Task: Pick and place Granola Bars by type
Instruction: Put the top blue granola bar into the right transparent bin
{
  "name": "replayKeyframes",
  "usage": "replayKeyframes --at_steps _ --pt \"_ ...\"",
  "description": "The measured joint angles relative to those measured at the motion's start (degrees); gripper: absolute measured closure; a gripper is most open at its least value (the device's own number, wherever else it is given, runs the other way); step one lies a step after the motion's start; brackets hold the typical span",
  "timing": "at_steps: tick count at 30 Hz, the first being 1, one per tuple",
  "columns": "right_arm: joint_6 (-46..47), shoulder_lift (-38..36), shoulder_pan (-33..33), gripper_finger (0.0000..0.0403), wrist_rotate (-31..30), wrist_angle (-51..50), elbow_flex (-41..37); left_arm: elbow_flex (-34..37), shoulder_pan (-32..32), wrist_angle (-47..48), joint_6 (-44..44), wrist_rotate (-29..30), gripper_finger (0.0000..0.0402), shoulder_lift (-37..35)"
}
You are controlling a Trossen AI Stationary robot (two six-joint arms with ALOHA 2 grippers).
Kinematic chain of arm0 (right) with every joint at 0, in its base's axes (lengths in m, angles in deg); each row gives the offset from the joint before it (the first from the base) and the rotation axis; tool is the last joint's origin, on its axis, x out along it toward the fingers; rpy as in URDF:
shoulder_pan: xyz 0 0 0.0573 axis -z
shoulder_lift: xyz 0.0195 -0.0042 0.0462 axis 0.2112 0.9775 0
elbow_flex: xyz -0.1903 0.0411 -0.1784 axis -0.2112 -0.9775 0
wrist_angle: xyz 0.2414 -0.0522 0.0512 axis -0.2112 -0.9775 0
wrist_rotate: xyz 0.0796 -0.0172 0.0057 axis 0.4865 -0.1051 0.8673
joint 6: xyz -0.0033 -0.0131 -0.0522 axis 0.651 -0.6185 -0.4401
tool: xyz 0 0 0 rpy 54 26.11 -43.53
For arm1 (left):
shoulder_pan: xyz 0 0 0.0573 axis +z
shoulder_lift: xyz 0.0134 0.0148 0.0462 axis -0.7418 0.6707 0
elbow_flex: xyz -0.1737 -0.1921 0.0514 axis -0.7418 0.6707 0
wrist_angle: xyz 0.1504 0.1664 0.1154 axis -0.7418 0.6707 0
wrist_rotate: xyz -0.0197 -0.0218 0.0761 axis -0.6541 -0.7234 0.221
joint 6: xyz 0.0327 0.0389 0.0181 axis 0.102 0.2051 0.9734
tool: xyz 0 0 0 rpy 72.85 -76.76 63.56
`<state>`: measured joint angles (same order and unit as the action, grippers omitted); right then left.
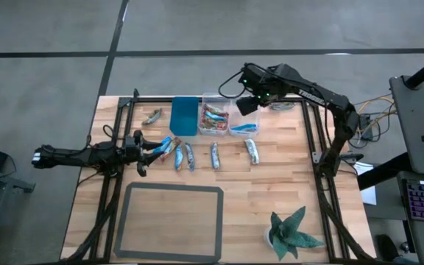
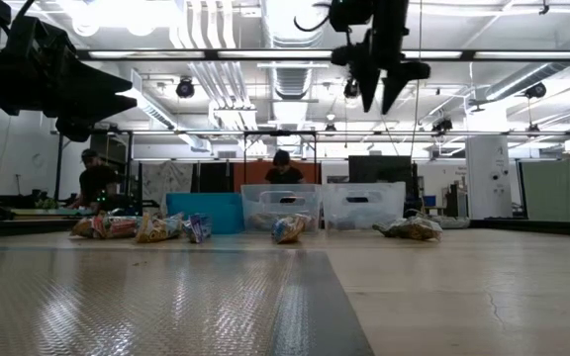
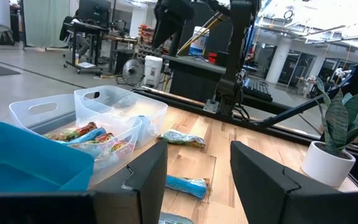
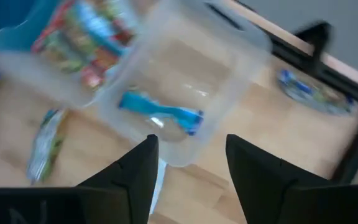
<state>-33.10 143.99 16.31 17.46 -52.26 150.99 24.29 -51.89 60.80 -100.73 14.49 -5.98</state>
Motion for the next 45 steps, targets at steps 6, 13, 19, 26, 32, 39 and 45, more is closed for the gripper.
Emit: replayKeyframes --at_steps 6,13,19,26,32,39,45 --pt "11.2 -3.4 0.8 0.0197 -8.6 1.7 -6.9 0.0 0.0 0.0 0.0 0.0 0.0243 0.0" --pt "29.9 -6.2 1.4 0.0175 -20.3 5.5 -14.6 0.0 0.0 0.0 0.0 0.0 0.0243 0.0" --pt "46.5 -6.6 3.6 0.0176 -21.5 8.3 -18.7 0.0 0.0 0.0 0.0 0.0 0.0243 0.0" --pt "66.4 -6.7 6.7 0.0175 -21.5 8.9 -23.8 0.0 0.0 0.0 0.0 0.0 0.0243 0.0" --pt "72.5 -6.7 7.6 0.0175 -21.0 14.2 -26.9 0.0 0.1 -0.1 -0.2 3.0 0.0243 0.0" --pt "72.6 -6.7 7.6 0.0175 -13.9 19.6 -27.7 0.0 0.2 -0.3 -0.9 9.0 0.0243 0.0" --pt "72.3 -6.7 5.9 0.0175 -8.6 19.6 -28.2 0.0 0.2 -0.4 1.0 11.5 0.0243 0.0"
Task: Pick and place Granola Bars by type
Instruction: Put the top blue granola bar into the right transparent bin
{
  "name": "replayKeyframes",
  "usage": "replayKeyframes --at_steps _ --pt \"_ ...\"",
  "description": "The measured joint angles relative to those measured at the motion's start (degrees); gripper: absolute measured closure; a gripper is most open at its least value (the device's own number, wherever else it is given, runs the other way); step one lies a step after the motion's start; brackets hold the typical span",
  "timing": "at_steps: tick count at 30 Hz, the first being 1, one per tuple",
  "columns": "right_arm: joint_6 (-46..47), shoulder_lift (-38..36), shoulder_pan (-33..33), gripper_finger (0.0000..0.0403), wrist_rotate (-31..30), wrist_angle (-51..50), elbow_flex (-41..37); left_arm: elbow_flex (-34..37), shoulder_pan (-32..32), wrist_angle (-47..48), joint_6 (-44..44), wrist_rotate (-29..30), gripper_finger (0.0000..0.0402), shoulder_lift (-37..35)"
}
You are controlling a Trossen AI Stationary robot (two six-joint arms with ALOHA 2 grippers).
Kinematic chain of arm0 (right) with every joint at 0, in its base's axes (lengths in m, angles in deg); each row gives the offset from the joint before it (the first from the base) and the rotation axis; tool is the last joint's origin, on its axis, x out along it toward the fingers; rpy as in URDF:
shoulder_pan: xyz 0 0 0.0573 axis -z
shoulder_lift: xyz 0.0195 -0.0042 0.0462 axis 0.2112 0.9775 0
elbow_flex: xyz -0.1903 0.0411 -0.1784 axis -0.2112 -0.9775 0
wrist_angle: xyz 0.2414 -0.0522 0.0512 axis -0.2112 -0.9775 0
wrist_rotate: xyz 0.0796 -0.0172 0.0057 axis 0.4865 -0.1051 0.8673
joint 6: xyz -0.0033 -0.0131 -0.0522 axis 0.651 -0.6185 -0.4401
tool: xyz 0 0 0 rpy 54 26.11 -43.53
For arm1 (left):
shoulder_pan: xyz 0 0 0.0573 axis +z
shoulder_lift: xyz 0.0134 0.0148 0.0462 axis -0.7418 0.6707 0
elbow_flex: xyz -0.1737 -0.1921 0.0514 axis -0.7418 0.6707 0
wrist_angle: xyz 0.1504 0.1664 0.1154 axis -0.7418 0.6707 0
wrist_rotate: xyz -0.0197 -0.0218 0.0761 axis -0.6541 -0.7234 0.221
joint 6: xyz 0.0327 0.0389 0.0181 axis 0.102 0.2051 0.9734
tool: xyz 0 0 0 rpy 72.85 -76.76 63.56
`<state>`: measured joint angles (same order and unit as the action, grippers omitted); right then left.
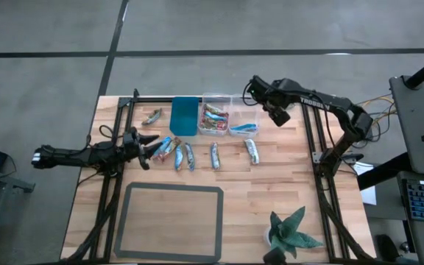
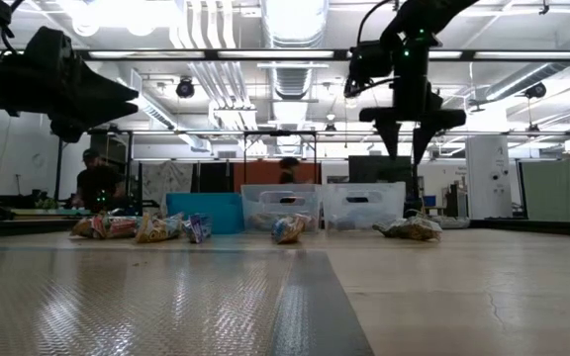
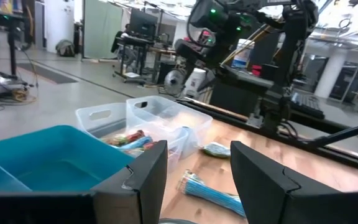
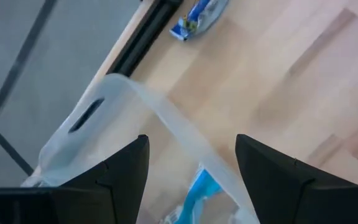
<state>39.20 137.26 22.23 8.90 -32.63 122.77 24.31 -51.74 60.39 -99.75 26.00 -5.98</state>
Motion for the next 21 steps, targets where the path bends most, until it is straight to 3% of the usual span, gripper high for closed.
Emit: replayKeyframes --at_steps 4,12,15,21 --pt "0.0 0.0 -1.1 0.0177 -1.0 1.4 0.0 0.0 0.0 0.0 0.2 0.6 0.0243 0.0" --pt "0.2 -2.0 -2.8 0.0179 -10.0 2.1 0.9 0.0 0.0 0.0 0.3 1.2 0.0243 0.0" --pt "-9.3 -3.0 -2.7 0.0179 -12.0 1.7 1.1 0.0 0.0 0.0 0.3 1.5 0.0243 0.0" --pt "-41.2 -4.8 -1.9 0.0179 -18.9 -4.4 4.0 0.0 0.0 0.0 0.3 1.5 0.0243 0.0"
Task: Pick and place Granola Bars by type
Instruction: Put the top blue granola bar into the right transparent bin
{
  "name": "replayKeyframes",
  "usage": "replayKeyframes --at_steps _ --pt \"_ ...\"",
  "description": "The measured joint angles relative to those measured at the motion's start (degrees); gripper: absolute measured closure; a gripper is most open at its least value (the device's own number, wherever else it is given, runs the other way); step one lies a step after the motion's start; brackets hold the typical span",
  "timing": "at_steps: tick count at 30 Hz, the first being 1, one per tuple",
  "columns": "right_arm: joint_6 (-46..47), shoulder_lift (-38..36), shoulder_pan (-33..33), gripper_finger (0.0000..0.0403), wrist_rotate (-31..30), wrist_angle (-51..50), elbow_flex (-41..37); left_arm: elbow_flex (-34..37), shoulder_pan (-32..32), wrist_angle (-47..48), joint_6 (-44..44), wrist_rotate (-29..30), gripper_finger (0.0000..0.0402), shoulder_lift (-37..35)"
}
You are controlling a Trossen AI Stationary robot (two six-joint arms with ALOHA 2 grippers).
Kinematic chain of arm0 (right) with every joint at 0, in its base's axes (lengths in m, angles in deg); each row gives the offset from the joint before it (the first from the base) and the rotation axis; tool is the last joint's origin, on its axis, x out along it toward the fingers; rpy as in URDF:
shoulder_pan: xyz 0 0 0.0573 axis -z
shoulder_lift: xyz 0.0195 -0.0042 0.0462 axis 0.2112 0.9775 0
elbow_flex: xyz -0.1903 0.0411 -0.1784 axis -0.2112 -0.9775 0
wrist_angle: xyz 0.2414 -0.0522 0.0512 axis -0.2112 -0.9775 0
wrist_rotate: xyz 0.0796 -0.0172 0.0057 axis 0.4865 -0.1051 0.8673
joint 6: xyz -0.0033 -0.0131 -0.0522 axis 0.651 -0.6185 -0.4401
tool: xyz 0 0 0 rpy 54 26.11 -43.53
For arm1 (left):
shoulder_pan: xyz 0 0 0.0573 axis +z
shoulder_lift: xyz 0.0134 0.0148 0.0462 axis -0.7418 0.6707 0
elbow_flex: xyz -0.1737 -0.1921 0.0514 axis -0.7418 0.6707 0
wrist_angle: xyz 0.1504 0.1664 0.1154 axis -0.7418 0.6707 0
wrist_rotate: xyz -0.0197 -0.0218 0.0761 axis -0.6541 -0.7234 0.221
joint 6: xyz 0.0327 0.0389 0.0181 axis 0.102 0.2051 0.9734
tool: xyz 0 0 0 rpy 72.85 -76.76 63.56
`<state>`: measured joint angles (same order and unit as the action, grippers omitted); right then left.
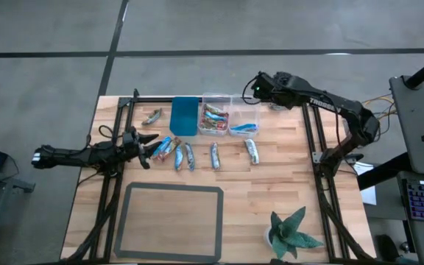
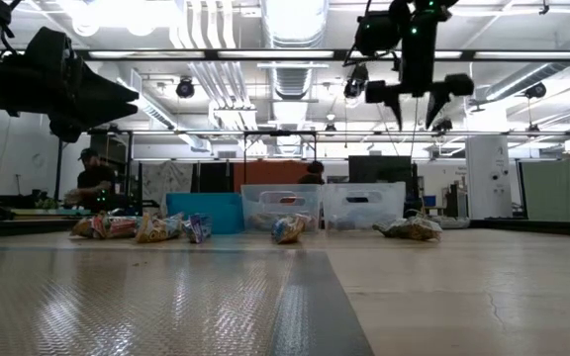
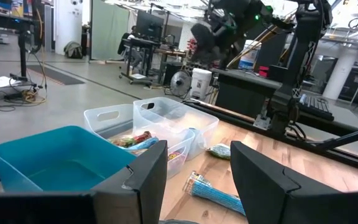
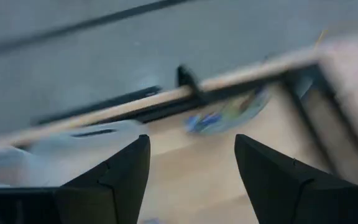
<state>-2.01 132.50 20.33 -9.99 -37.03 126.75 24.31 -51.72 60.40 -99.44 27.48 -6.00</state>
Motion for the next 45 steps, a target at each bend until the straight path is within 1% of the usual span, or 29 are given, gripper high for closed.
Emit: replayKeyframes --at_steps 3,7,10,13,16,20,25,29,33,36,39,42,45 --pt "-18.2 -1.0 1.2 0.0179 0.1 -1.3 1.4 0.0 0.0 0.0 0.0 0.0 0.0243 0.0" --pt "-44.2 -3.4 1.6 0.0179 2.6 -1.1 1.8 0.0 0.0 0.0 -0.5 0.0 0.0243 0.0" --pt "-60.6 -5.7 1.6 0.0179 7.4 -1.0 1.7 0.0 0.0 0.0 -0.7 0.0 0.0243 0.0" --pt "-74.3 -8.0 1.0 0.0179 12.5 -1.2 1.2 0.0 0.0 0.0 -0.8 0.0 0.0243 0.0" --pt "-86.9 -10.2 0.6 0.0179 15.5 -3.0 0.5 0.0 0.0 0.0 -0.8 0.0 0.0243 0.0" --pt "-99.0 -13.1 0.8 0.0179 15.4 -6.5 -1.2 0.0 0.0 0.0 -0.8 0.0 0.0243 0.0" --pt "-116.7 -15.8 1.6 0.0179 15.3 -5.6 -5.9 0.0 0.0 0.0 -0.8 0.0 0.0243 0.0" --pt "-123.3 -17.0 2.2 0.0179 15.3 -2.5 -10.0 0.0 0.0 0.0 -0.8 0.0 0.0243 0.0" --pt "-127.3 -17.8 4.3 0.0179 15.4 4.0 -14.0 0.0 0.0 0.0 -0.9 0.0 0.0243 0.0" --pt "-127.0 -17.8 5.8 0.0179 15.4 9.4 -17.0 0.0 0.0 0.0 -0.9 0.0 0.0243 0.0" --pt "-124.5 -17.8 6.6 0.0179 15.8 12.1 -19.7 0.0 0.0 0.0 -0.9 0.0 0.0243 0.0" --pt "-123.8 -17.8 7.0 0.0179 19.2 11.9 -22.4 0.0 0.0 0.0 -0.9 -0.1 0.0243 0.0" --pt "-125.5 -17.8 7.5 0.0179 21.6 12.9 -25.5 0.0 0.0 0.0 -0.9 -0.1 0.0243 0.0"
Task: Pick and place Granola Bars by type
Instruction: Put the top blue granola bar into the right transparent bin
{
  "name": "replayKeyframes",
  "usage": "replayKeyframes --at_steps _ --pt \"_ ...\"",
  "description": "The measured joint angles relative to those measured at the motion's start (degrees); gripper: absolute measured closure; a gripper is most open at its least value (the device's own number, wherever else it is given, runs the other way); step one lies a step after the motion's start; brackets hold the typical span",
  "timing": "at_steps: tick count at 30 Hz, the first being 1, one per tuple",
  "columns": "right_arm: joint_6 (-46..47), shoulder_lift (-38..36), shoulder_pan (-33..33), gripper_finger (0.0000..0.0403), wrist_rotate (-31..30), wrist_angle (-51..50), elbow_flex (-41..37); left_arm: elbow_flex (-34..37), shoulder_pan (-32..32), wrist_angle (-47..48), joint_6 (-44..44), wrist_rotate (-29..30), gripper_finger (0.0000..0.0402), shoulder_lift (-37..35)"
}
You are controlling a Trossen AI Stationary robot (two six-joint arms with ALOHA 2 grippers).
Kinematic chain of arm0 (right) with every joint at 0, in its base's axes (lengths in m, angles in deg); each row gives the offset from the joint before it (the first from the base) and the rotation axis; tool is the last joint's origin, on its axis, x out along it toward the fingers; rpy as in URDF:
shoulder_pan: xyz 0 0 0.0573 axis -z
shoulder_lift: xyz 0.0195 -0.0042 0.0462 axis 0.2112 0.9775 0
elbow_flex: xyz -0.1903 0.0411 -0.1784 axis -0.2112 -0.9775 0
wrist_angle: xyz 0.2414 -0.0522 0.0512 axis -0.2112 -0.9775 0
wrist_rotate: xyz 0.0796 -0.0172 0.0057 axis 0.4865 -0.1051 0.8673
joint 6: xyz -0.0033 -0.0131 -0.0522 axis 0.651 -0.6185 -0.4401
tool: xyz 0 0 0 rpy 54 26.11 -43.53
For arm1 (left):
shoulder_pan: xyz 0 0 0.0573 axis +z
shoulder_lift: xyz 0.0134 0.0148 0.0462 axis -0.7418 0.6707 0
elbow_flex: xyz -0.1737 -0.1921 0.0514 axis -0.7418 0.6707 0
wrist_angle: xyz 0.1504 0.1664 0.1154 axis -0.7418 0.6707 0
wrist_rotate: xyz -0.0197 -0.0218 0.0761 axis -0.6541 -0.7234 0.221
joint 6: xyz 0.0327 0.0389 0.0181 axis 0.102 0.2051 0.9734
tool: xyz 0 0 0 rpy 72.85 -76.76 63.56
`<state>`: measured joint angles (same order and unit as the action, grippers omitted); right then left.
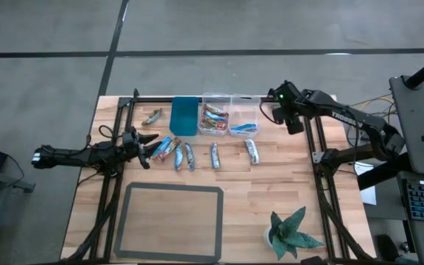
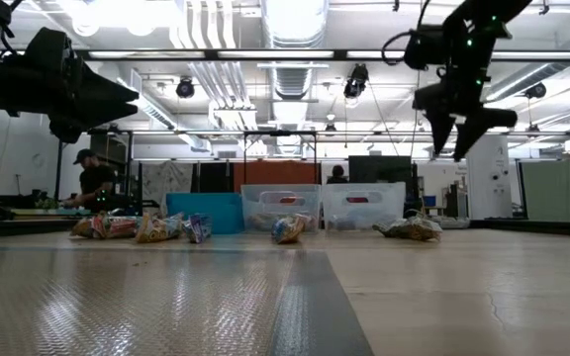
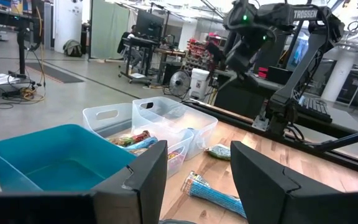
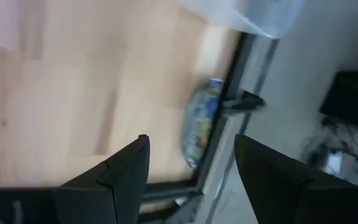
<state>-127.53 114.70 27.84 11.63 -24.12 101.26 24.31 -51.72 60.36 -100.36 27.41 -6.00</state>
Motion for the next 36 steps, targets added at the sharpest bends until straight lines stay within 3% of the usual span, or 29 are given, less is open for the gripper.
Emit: replayKeyframes --at_steps 8,14,19,22,36 --pt "-1.1 0.0 3.0 0.0177 1.4 7.2 -6.8 0.0 0.0 0.0 0.0 0.0 0.0243 0.0" --pt "1.6 0.0 3.3 0.0138 1.2 8.7 -9.1 0.0 0.0 0.0 0.0 0.0 0.0243 0.0" --pt "1.4 0.0 3.3 0.0103 -6.5 17.1 -12.8 0.0 0.0 0.0 0.0 0.0 0.0243 0.0" --pt "0.9 0.0 3.3 0.0092 -7.4 20.5 -14.2 0.0 0.0 0.0 0.0 0.0 0.0243 0.0" --pt "-3.2 2.0 3.6 0.0106 -8.3 37.4 -23.5 0.0 0.0 0.0 0.0 0.0 0.0243 0.0"
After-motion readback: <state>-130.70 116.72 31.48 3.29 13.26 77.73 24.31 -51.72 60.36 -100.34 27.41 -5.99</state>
